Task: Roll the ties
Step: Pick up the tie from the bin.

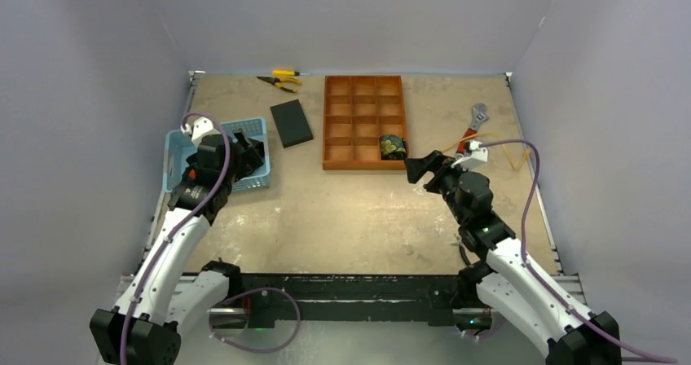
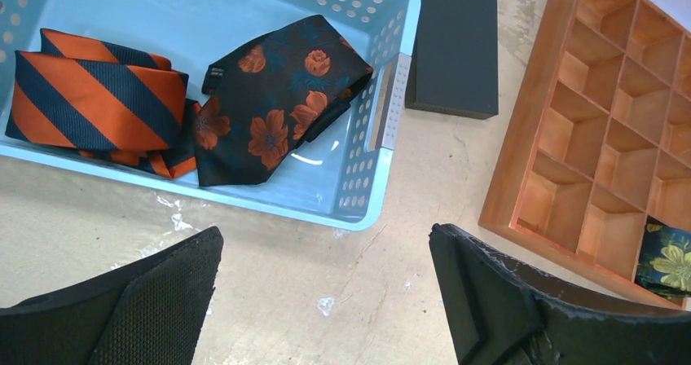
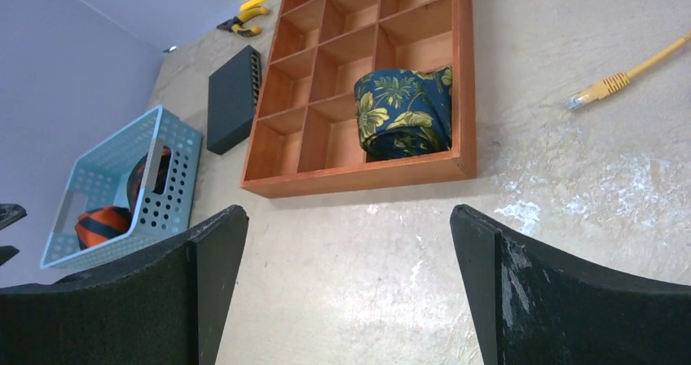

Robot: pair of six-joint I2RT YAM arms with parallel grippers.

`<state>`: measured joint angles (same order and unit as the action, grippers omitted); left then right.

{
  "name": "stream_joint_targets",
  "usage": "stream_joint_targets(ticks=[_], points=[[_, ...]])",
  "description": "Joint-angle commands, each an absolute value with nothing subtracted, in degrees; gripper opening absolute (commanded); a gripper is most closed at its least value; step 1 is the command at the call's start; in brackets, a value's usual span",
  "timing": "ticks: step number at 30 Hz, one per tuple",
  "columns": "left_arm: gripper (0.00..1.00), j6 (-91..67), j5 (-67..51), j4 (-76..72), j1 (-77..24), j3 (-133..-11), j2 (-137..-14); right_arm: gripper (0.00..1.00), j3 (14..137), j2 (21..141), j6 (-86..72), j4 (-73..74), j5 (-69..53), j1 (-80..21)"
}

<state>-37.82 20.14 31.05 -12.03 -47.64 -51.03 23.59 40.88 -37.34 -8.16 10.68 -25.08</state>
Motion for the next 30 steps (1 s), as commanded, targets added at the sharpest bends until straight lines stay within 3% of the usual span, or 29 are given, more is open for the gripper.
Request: stream_joint_targets(ticks=[1, 12, 21, 23, 25, 30], points=[[0.99, -36.32, 20.96, 31.01, -12.11, -48.07, -51.09, 0.99, 26.80, 40.58, -33.36, -10.08, 7.94, -25.07], [0.96, -40.10, 28.91, 33.20, -11.54, -49.99, -57.85, 0.97, 27.12, 42.99, -32.48, -10.47, 4.50, -25.40], [0.95, -40.98, 23.40, 34.06, -2.49, -61.65, -72.01, 0.95, 25.83, 42.34, -33.85, -10.32, 2.91, -25.53], [0.87, -40.17, 21.75, 32.62, -1.22, -62.46, -75.75, 0.95, 25.40, 41.71, -34.03, -10.76, 1.79, -25.57], [0.73, -38.33, 19.14, 31.31, -1.10, -63.82, -80.48, 0.95, 25.08, 41.14, -34.27, -11.02, 0.95, -25.51], [0.74, -35.56, 14.10, 29.72, -1.03, -66.52, -88.67, 0.95, 25.56, 39.97, -33.74, -9.96, 0.09, -25.56]])
